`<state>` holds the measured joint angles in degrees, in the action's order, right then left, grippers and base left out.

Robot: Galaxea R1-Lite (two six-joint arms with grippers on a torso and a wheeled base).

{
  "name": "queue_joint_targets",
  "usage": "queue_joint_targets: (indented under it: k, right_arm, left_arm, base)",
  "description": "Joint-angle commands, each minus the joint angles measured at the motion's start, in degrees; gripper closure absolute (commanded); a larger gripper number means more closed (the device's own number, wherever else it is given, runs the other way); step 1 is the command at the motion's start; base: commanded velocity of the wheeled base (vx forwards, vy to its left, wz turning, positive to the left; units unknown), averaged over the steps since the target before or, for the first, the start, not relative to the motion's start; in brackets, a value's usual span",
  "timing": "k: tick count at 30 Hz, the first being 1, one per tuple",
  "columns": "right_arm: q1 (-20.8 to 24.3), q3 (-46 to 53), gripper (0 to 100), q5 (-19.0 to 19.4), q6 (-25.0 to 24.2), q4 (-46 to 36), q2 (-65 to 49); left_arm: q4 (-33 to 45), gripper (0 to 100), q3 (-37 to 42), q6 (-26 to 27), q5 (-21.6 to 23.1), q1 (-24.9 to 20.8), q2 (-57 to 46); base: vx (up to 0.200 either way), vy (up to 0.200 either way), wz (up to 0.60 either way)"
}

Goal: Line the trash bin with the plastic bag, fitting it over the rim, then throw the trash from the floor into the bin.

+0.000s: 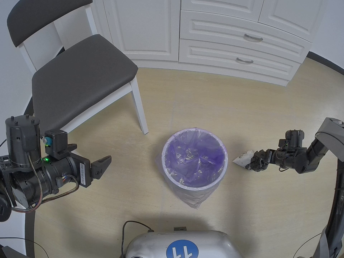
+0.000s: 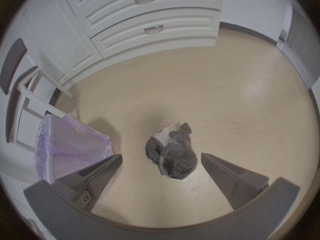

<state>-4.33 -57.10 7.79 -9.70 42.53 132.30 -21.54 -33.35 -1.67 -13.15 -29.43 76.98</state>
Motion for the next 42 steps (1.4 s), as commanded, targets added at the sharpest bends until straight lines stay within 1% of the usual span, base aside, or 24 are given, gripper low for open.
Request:
queue_joint_targets:
  k: [1,2,14,20,32,35,42]
  right_arm:
    - [0.90,-1.08,0,0.91,-2.43,2.20,5.77]
    - [1.08,-1.35,0,1.00,-3.22,3.08,6.39]
    - [0.99,-3.37,0,0.03,-3.04,4.22,8.76]
    - [0.90,-3.28,0,-3.04,-2.78,7.65,8.50]
    - [0.55,-5.04,0,-2.96,-2.60,7.30,12.54]
    - [0.64,-6.36,0,-2.96,-3.13,7.13,13.68]
    - [0.90,-9.78,0,-3.04,-4.71,7.48,17.20]
  left_arm:
    - [-0.17,0,0.04,0.00,-0.03,-0.02,0.54]
    - [-0.17,0,0.04,0.00,-0.03,0.07,0.54]
    - [-0.17,0,0.31,0.00,-0.03,0.07,0.71]
    - [-0.17,0,0.31,0.00,-0.03,0.07,0.62]
    - [-0.17,0,0.75,0.26,-0.03,0.07,0.01]
    - [-0.26,0,0.92,2.11,-0.03,0.34,-0.08]
    - [-2.01,0,1.98,2.55,-0.03,0.34,0.01]
  base:
    - [0.000,0.000,0.00]
    - [0.000,0.000,0.00]
    - [0.000,0.000,0.00]
    - [0.000,0.000,0.00]
    - [0.000,0.000,0.00]
    - [0.000,0.000,0.00]
    - [0.000,0.000,0.00]
